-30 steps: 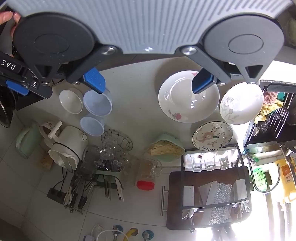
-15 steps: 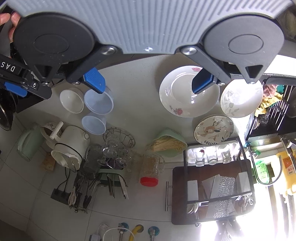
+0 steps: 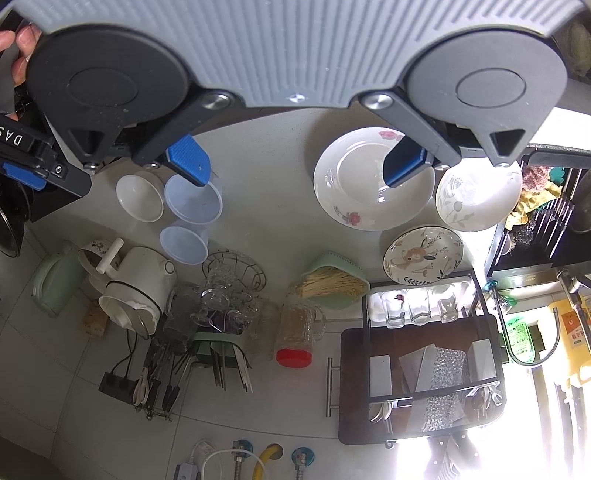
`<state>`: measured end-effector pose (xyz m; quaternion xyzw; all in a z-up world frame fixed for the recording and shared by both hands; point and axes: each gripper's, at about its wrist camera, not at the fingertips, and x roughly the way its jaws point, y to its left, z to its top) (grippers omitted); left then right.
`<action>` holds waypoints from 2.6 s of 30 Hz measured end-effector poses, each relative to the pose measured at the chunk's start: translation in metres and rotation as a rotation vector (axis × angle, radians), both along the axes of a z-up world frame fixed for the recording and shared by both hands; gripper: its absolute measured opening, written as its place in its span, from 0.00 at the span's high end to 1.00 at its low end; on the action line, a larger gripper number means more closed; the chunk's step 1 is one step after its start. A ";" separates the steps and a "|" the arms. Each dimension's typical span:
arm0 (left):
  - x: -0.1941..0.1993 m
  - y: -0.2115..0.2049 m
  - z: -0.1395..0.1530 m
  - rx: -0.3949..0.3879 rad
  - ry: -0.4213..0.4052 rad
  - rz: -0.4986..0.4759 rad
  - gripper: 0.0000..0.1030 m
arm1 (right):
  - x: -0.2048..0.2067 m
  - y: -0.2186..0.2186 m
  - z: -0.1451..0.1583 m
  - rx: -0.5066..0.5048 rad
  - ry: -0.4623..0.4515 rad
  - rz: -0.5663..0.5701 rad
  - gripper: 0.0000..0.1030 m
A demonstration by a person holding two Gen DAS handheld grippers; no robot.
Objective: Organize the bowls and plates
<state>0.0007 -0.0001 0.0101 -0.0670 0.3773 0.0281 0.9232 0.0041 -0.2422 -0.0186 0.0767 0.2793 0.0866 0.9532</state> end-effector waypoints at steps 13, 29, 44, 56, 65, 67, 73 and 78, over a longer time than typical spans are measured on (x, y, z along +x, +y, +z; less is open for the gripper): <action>0.001 0.001 -0.002 0.006 0.000 0.001 0.02 | -0.002 0.004 -0.001 -0.013 0.005 0.017 0.00; -0.002 0.001 -0.002 0.009 0.002 0.000 0.02 | 0.001 0.010 -0.002 -0.020 0.009 0.035 0.00; -0.006 0.010 -0.005 0.004 0.008 0.000 0.02 | -0.001 0.017 -0.005 -0.017 0.020 0.038 0.00; -0.013 0.043 -0.017 -0.036 0.029 0.033 0.02 | -0.005 0.040 -0.011 -0.012 0.026 0.034 0.00; -0.020 0.086 -0.031 -0.039 0.035 0.033 0.02 | -0.010 0.079 -0.020 -0.022 0.045 0.023 0.00; -0.022 0.098 -0.036 -0.041 0.041 0.032 0.02 | -0.011 0.090 -0.022 -0.024 0.049 0.023 0.00; -0.034 0.138 -0.048 -0.026 0.052 0.039 0.02 | -0.012 0.128 -0.032 0.024 0.071 0.059 0.00; -0.036 0.173 -0.059 -0.028 0.084 0.061 0.02 | -0.008 0.165 -0.035 0.019 0.096 0.106 0.00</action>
